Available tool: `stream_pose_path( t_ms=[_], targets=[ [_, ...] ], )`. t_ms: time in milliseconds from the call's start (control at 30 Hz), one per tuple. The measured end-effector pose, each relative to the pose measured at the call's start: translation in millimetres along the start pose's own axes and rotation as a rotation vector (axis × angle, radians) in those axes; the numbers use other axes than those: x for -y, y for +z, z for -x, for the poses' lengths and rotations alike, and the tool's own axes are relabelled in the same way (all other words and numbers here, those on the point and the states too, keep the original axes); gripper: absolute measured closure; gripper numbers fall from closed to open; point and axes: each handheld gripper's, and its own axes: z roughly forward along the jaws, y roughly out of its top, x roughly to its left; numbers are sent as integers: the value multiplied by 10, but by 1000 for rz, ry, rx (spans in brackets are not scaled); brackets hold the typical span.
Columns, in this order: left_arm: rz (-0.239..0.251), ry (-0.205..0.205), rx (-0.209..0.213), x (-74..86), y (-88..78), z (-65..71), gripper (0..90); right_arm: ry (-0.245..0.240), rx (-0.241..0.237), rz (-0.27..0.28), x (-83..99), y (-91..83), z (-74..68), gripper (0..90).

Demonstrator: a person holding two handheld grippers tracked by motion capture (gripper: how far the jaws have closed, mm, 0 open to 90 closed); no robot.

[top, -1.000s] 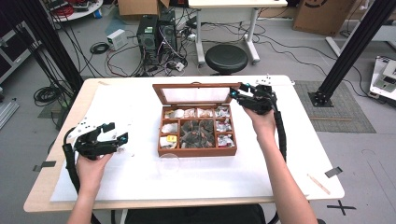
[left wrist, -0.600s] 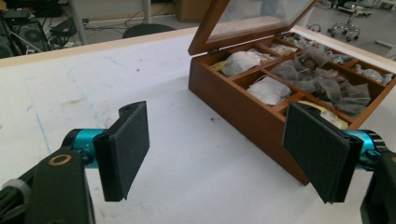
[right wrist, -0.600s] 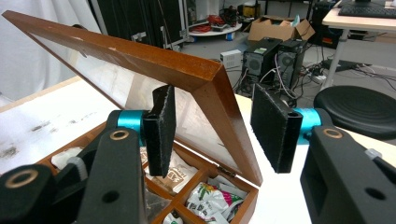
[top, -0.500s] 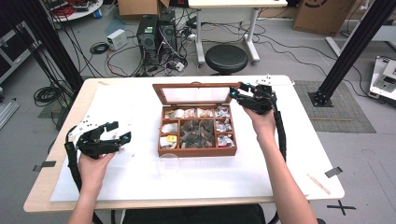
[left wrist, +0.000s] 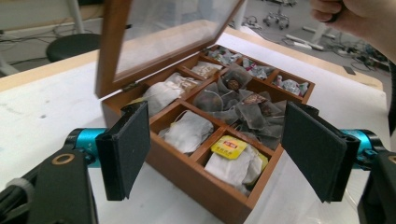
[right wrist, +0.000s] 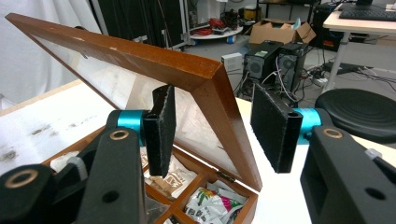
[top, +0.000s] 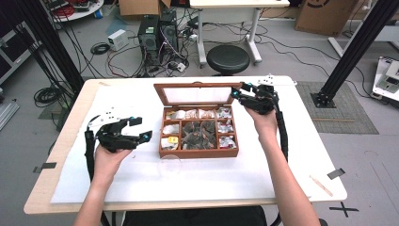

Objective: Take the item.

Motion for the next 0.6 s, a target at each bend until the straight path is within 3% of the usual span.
stream_pose_path(
  t_ms=[233, 400, 533, 600],
  targets=[
    [-38, -5, 67, -74, 208, -10, 280, 6, -7, -1, 2, 1, 7, 512],
    [-92, -30, 82, -170, 349, -4, 277, 1, -3, 0, 1, 2, 6, 513],
    [-86, -4, 69, -221, 450, 56, 276, 1, -3, 0, 0, 2, 5, 512],
    [-106, -5, 94, -233, 516, 67, 276, -2, -2, 0, -1, 2, 5, 513]
  ],
)
